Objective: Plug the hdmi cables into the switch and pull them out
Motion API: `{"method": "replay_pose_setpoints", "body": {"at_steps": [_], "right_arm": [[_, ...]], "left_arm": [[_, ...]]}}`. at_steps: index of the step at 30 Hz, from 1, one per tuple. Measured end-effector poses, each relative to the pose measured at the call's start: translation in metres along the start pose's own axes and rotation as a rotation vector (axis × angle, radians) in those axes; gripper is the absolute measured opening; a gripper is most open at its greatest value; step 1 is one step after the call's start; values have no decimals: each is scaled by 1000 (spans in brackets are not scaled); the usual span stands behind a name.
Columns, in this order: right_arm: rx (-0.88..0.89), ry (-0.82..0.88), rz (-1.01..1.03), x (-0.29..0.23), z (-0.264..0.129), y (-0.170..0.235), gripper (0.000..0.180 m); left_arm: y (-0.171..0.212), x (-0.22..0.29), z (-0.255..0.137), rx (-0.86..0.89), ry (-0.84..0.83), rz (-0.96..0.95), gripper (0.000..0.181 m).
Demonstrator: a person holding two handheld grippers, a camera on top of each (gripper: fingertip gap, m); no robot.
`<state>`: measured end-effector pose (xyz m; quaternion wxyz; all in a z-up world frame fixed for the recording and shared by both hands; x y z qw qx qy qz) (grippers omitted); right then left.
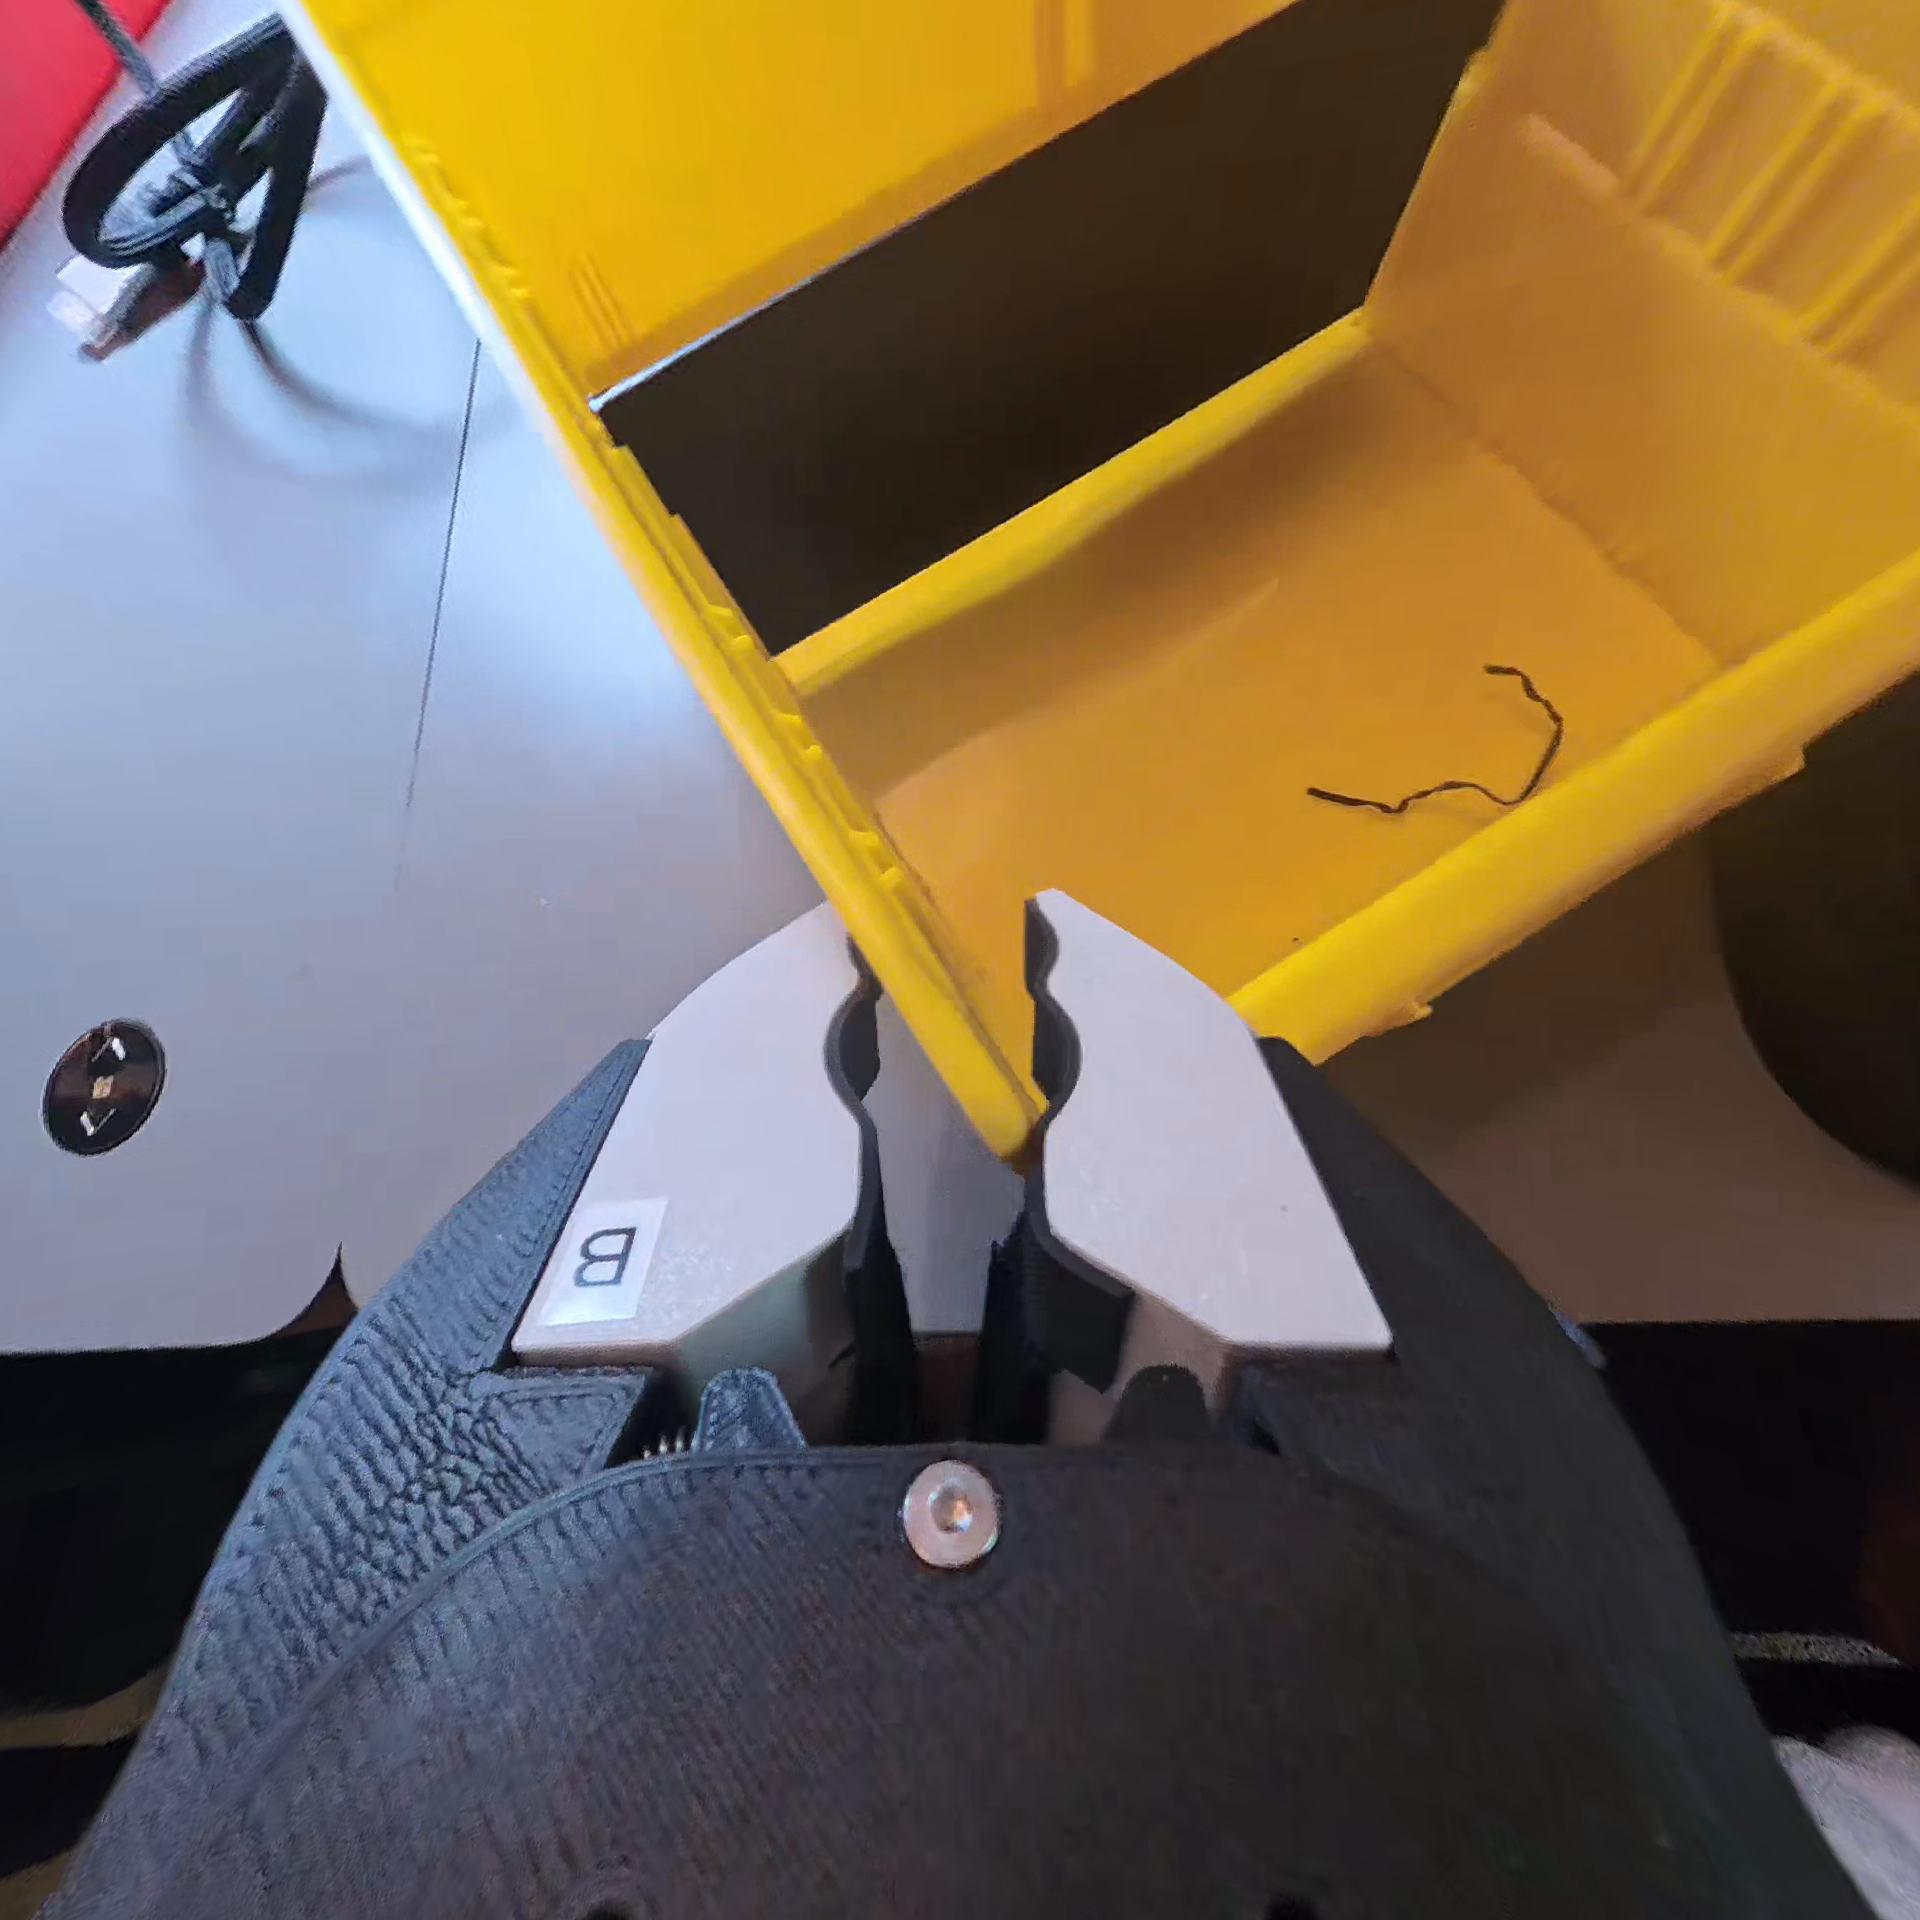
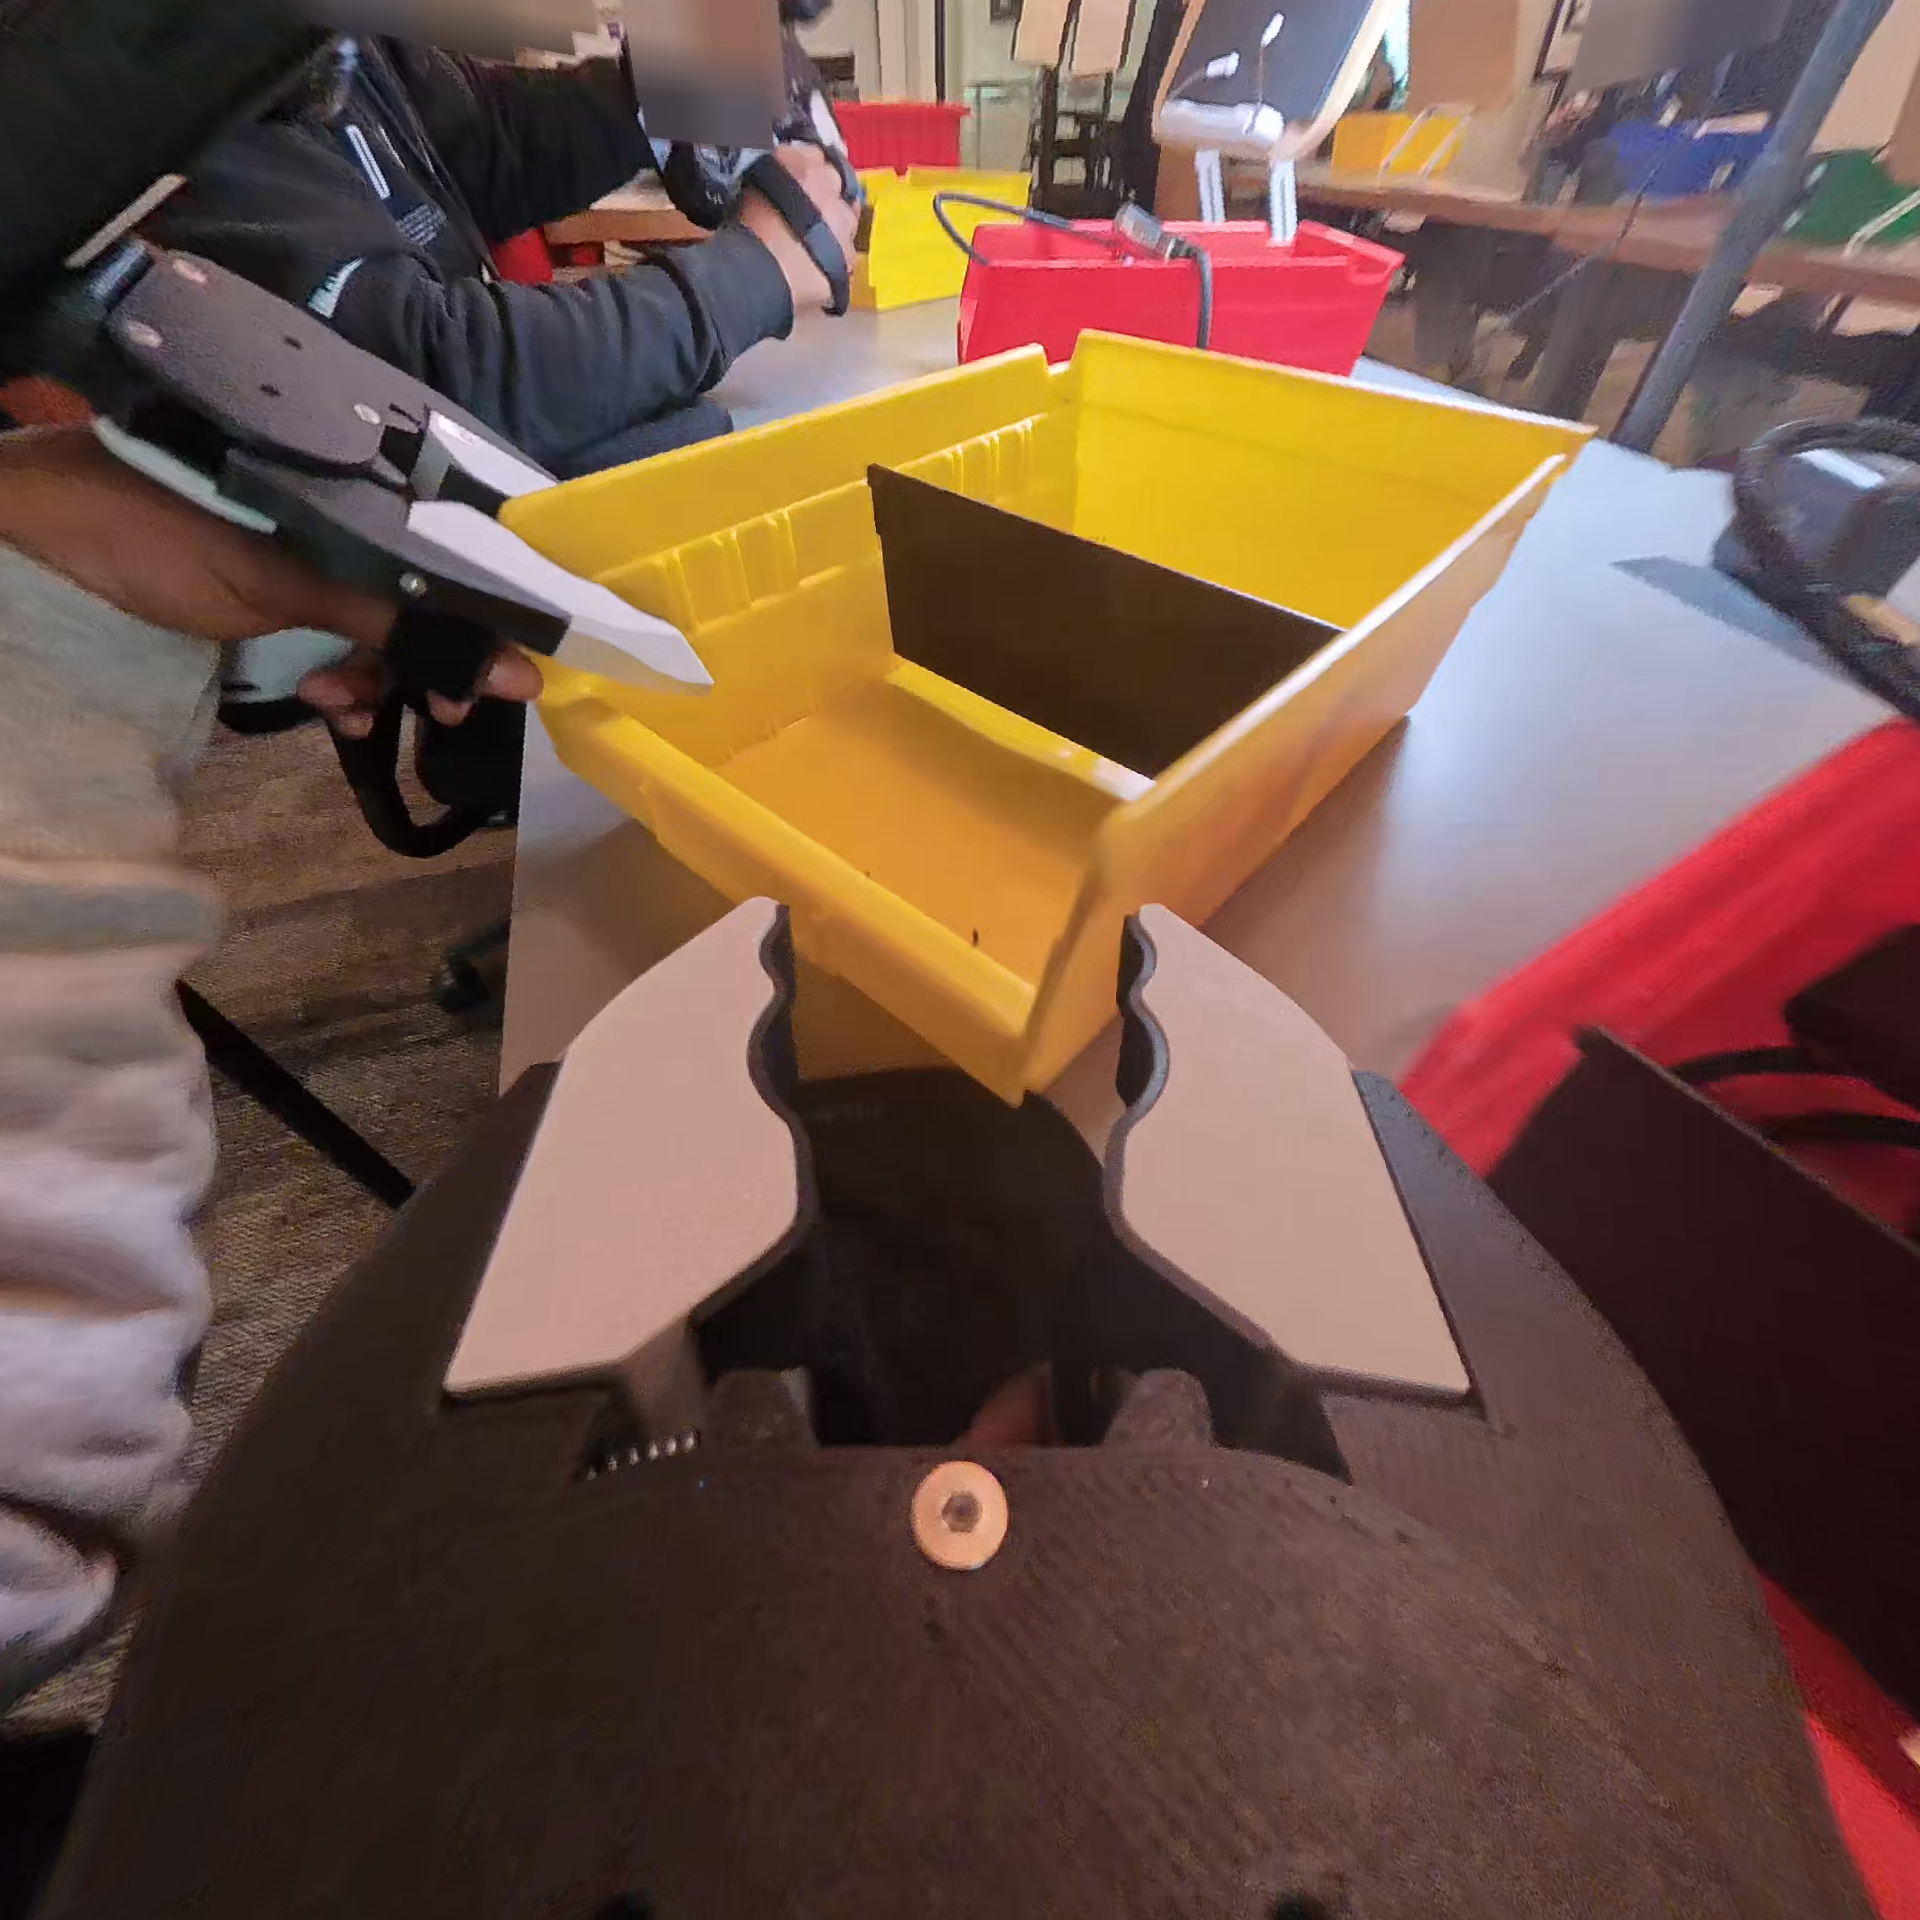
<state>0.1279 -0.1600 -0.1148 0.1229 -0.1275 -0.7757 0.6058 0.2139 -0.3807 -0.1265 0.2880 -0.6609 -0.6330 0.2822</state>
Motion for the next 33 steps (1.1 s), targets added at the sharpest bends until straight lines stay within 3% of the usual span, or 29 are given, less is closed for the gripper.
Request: {"method": "replay_pose_setpoints", "body": {"at_steps": [4,7,9,12,15,20,23,28,33], "right_arm": [[-192,30,62,4,44,4,38],[-177,111,-19,7,51,3,21],[-118,165,-137,3,47,0,19],[112,329,-467,3,34,-16,15],[226,304,-381,15,13,-40,16],[436,483,-599,42,-41,-83,14],[480,623,-702,70,-82,-89,15],[552,856,-647,120,-179,-53,14],[608,1186,-549,157,-278,-4,12]], "left_arm": [[4,-7,10,-15,-11,-31,28],[4,-16,8,10,-36,-81,19],[-1,-16,4,34,-63,-59,14],[-17,-8,-9,155,-59,-40,13],[-35,11,-23,207,-72,43,15],[-92,54,-42,486,-188,160,12],[-125,97,-42,667,-238,286,14],[-162,200,-15,935,-118,491,15],[-193,311,19,1061,83,636,15]]}}
Point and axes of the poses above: each gripper's, where its closed fingertips meet, z out along the fingers, y out of its underside, x = y × z across the jaws, the point moved 6 cm from there along -z, back along the fingers, and after that the axes turned 10 degrees about y, right-handed, at the moved point
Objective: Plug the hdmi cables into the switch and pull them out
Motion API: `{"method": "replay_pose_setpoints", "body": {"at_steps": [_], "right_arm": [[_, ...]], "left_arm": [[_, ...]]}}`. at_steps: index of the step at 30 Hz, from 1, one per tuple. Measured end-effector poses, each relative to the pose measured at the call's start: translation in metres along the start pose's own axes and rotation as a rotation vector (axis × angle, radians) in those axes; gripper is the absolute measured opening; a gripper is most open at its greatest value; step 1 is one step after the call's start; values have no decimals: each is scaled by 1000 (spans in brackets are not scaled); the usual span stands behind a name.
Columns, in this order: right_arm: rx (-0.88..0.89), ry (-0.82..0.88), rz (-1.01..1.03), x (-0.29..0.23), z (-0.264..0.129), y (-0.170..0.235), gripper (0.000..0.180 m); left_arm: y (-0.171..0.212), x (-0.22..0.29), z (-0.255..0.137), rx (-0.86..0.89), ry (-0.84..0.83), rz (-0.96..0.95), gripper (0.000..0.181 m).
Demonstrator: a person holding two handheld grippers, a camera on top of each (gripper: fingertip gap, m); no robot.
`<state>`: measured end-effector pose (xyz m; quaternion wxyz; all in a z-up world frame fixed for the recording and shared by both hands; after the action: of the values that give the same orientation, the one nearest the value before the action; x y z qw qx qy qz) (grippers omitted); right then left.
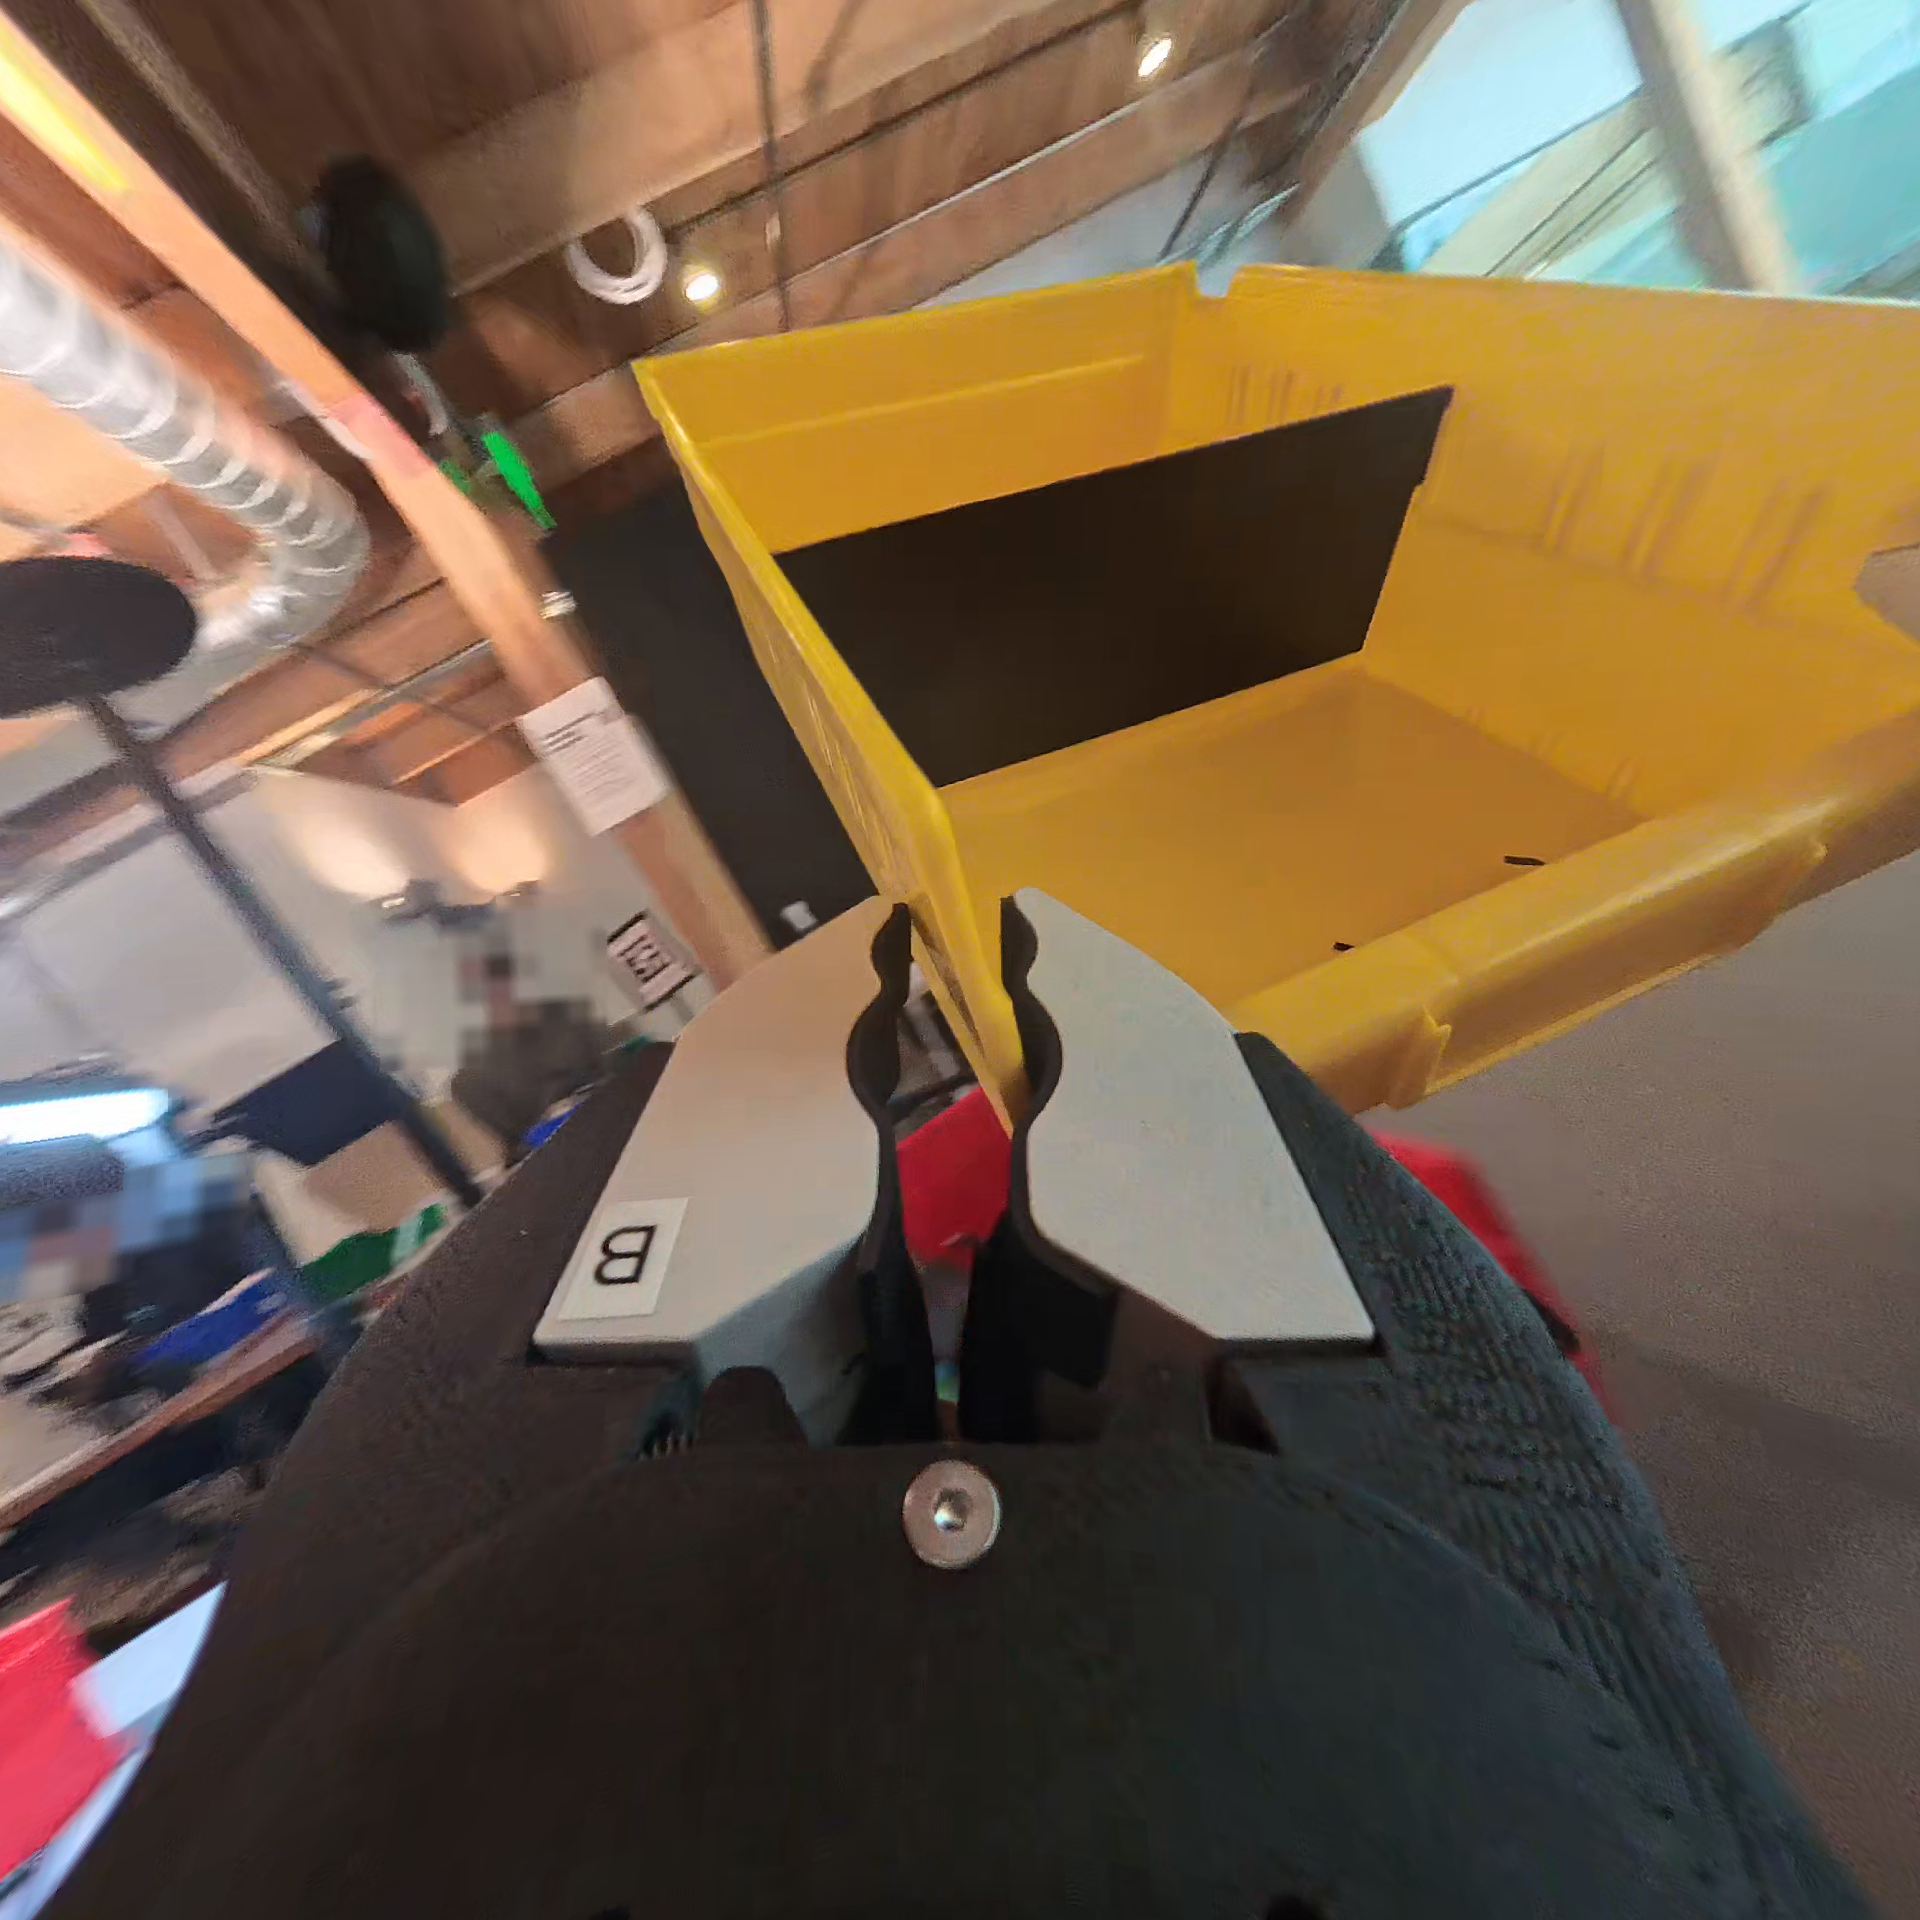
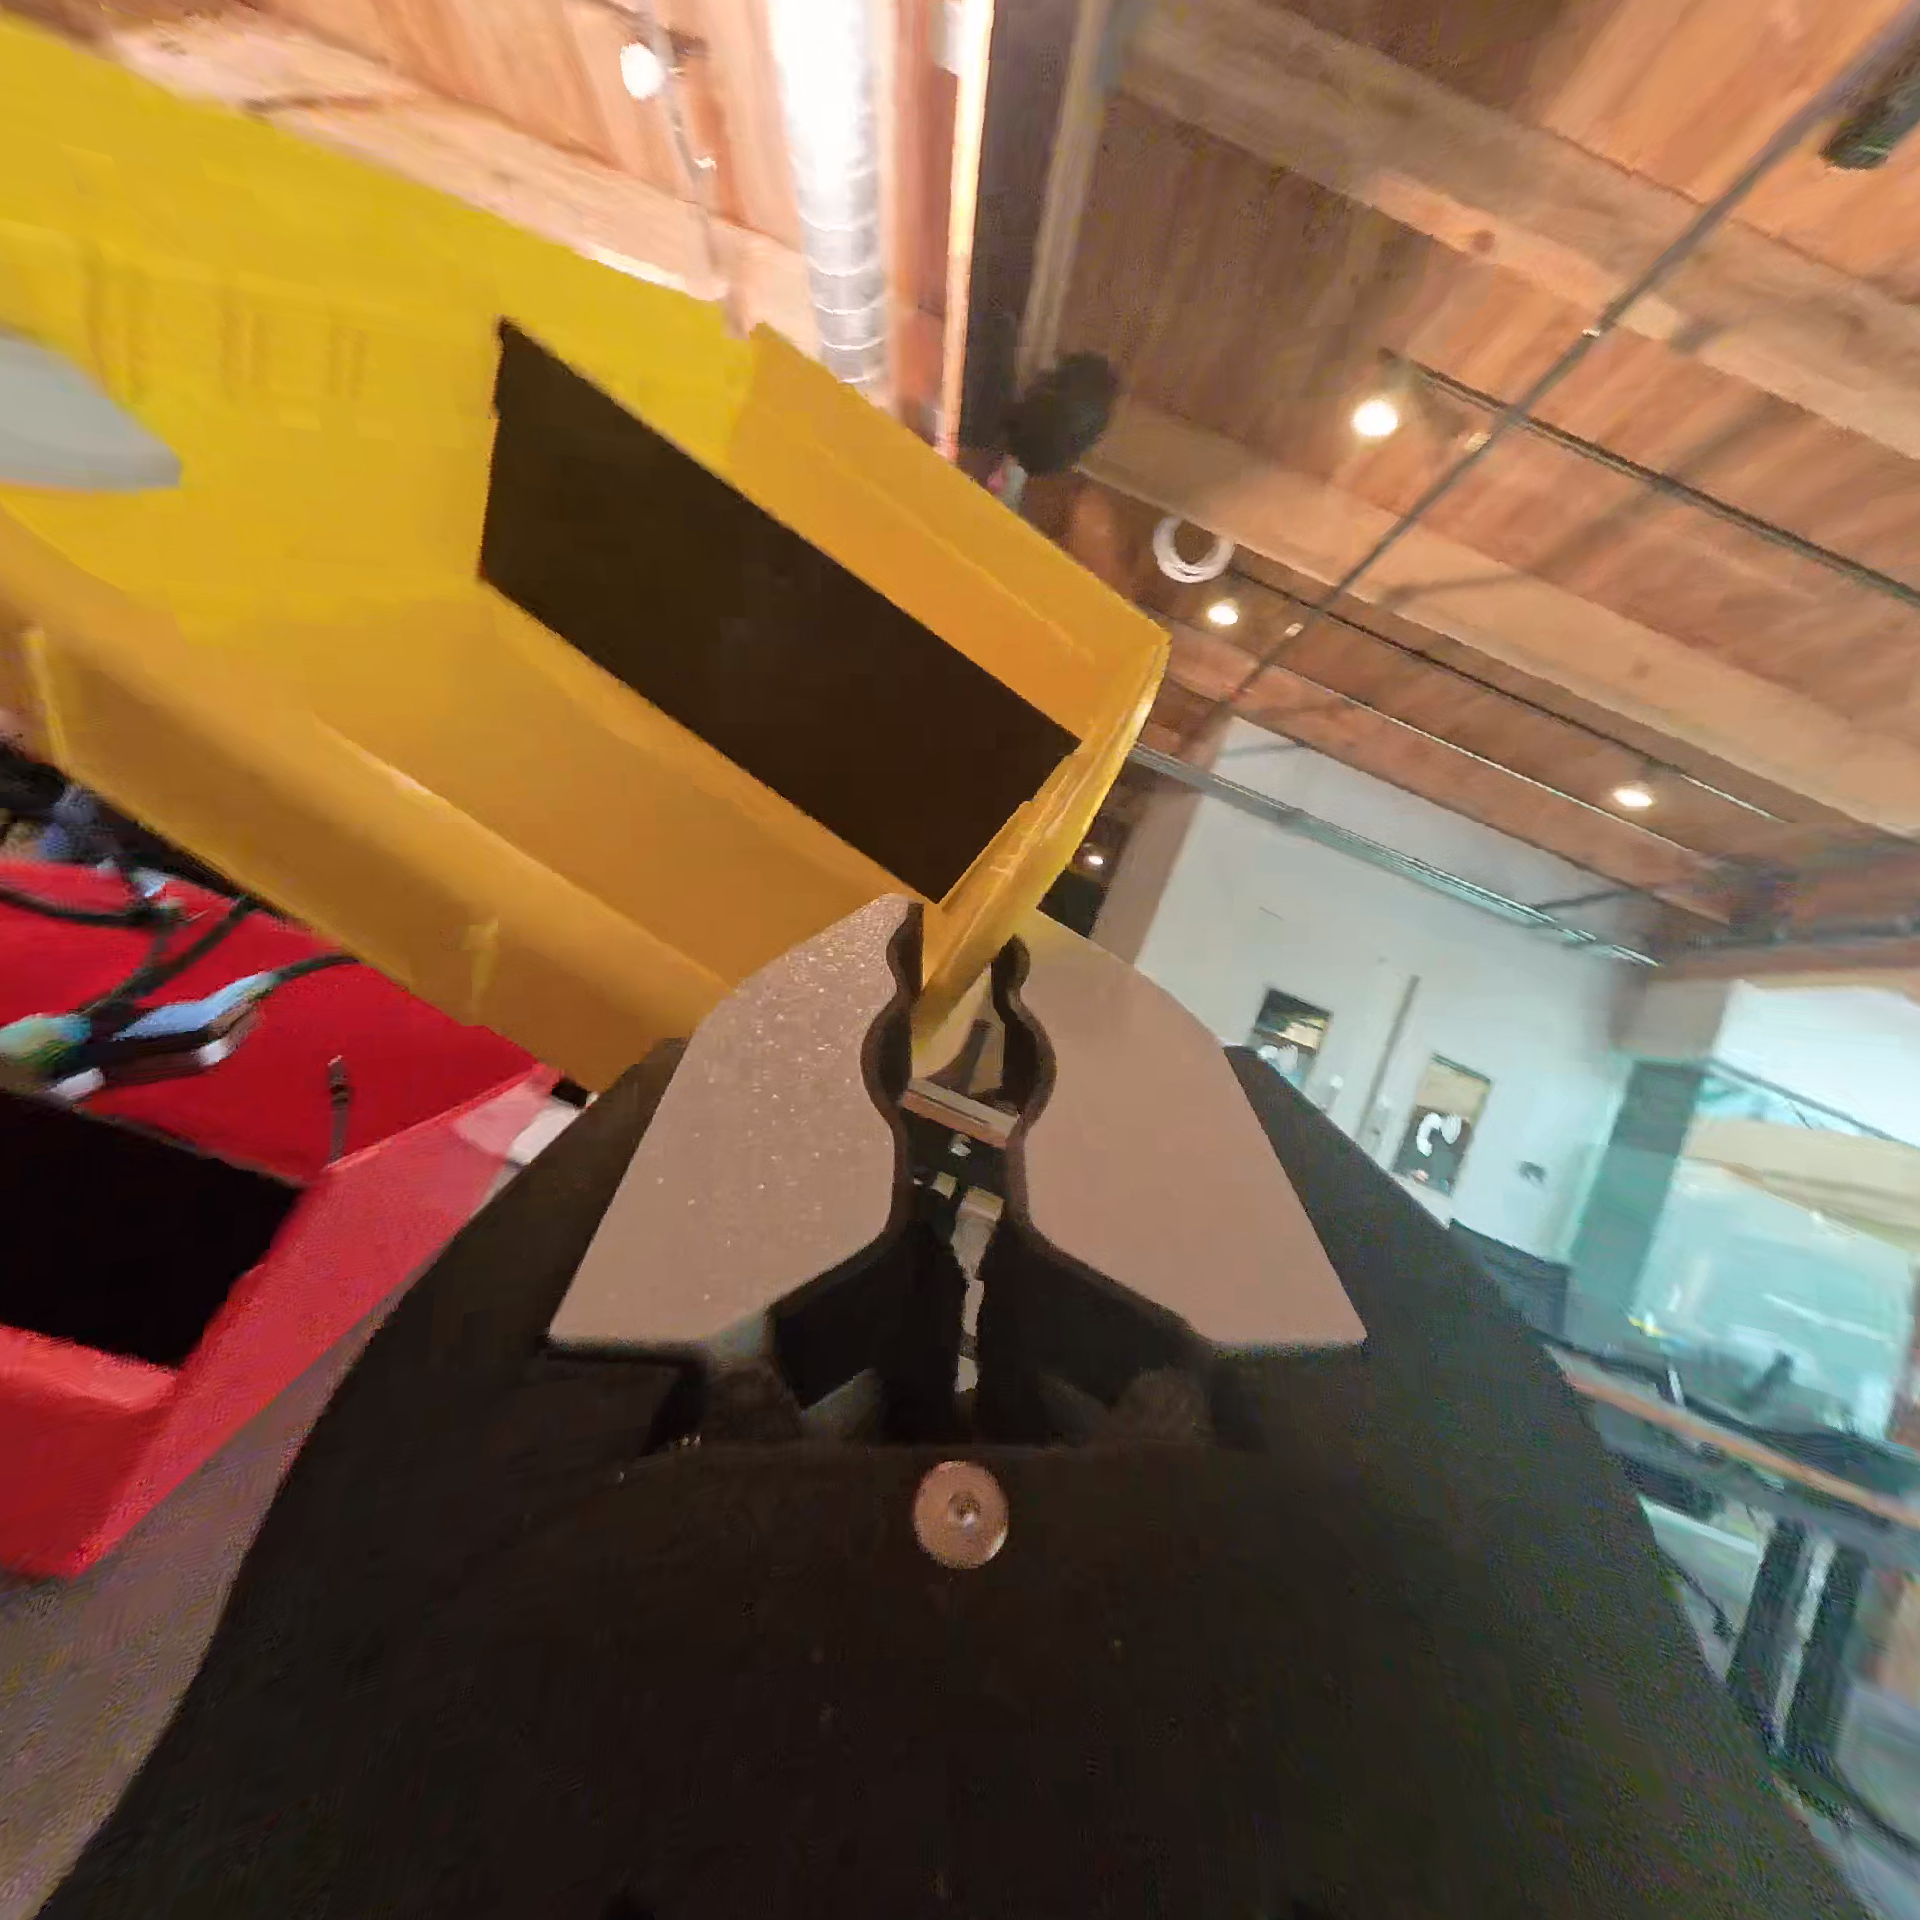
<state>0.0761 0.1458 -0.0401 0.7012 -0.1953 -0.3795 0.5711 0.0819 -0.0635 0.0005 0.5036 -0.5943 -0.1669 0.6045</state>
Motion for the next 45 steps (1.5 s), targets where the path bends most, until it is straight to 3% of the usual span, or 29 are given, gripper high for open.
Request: {"method": "replay_pose_setpoints", "body": {"at_steps": [2,7,11,16,24,29,30,31,35,37,40,43,45], "right_arm": [[-15,143,69,36,4,7,9],[-65,379,-7,99,-4,21,5],[-157,375,66,124,-10,32,3],[-272,375,12,122,-6,43,4],[-735,253,-7,114,0,100,4],[-943,147,-59,110,-5,130,11],[-949,150,-89,109,-5,132,20],[-903,180,-142,110,-1,129,37],[-493,267,-313,112,9,89,71],[-299,220,-230,102,10,63,76],[-85,31,-94,80,5,39,67],[-140,-301,-29,47,0,44,55],[-331,-579,-14,20,-7,62,63]], "left_arm": [[-8,24,33,38,83,-78,16],[-6,87,85,-15,315,-315,20],[0,120,94,-50,393,-400,23],[19,131,100,-130,448,-491,25],[65,157,107,-501,606,-601,27],[76,163,106,-585,639,-462,32],[78,163,106,-593,637,-445,33],[79,165,104,-602,680,-422,38],[63,167,96,-476,727,-286,109],[50,166,92,-368,688,-153,118],[26,159,79,-157,608,13,116],[12,138,63,-29,522,52,105],[20,117,48,-58,509,15,94]]}}
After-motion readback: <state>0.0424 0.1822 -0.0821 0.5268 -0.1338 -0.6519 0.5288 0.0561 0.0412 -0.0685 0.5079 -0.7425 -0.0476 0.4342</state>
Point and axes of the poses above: each gripper's, where its closed fingertips meet, z out along the fingers, y out of its underside, x = y × z across the jaws, the point moved 6 cm from there along -z, back along the fingers, and after that the axes turned 10 degrees about y, right-handed, at the moved point
